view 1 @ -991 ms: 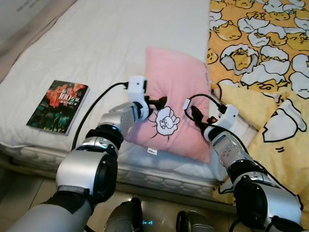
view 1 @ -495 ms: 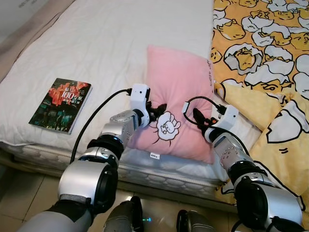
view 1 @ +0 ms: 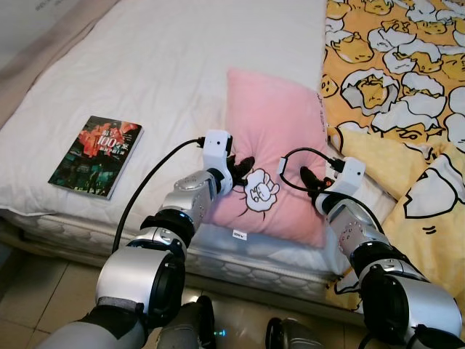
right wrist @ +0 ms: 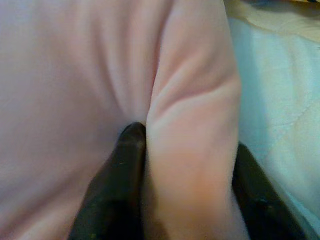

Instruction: Clean up the room

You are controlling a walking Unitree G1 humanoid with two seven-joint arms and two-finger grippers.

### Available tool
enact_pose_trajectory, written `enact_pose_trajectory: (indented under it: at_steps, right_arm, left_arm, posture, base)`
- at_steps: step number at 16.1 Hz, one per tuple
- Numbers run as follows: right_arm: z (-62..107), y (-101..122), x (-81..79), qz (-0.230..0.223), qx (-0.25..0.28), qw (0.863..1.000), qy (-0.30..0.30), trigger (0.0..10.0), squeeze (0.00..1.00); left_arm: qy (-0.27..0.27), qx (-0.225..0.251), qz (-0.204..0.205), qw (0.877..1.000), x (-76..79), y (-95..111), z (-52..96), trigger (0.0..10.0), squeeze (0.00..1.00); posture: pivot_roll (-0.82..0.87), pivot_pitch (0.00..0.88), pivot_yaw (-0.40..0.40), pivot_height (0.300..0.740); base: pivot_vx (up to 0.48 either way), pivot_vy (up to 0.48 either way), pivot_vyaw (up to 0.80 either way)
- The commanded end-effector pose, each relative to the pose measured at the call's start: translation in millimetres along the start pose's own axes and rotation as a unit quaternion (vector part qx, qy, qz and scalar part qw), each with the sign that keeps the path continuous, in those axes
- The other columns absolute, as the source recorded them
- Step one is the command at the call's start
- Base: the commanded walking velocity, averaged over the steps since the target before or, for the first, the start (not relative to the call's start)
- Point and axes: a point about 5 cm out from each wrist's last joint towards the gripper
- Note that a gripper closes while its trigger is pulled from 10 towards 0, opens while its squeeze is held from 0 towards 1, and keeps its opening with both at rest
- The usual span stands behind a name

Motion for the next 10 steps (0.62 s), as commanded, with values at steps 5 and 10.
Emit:
enact_pose_trajectory:
  at_steps: [5, 10]
  right_arm:
    - [5.7, -16.0, 9.3, -0.014, -0.007, 0.999, -0.031, 0.0, 0.0]
    - [-7.5, 40.9, -11.8, 0.004, 0.083, 0.997, -0.001, 0.0, 0.0]
  left_arm:
    - [-0.002, -0.022, -0.046, 0.999, -0.3, -5.8, 0.3, 0.0, 0.0]
    - [0.0, 0.04, -0.07, 0.997, -0.7, 32.1, -2.1, 0.0, 0.0]
  posture:
    - [0.06, 0.0, -0.002, 0.732]
    - [0.04, 0.0, 0.018, 0.732]
  base:
    - [0.0, 0.0, 0.0]
    - [0.0, 0.0, 0.0]
Point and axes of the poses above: a point about 5 cm out from each wrist's last joint towards the gripper, its own z axis pointing back from the gripper into the wrist, its own y axis along the axis of the wrist's last joint, x = y × z, and after that the axes turned 2 degrees about -z, right-handed
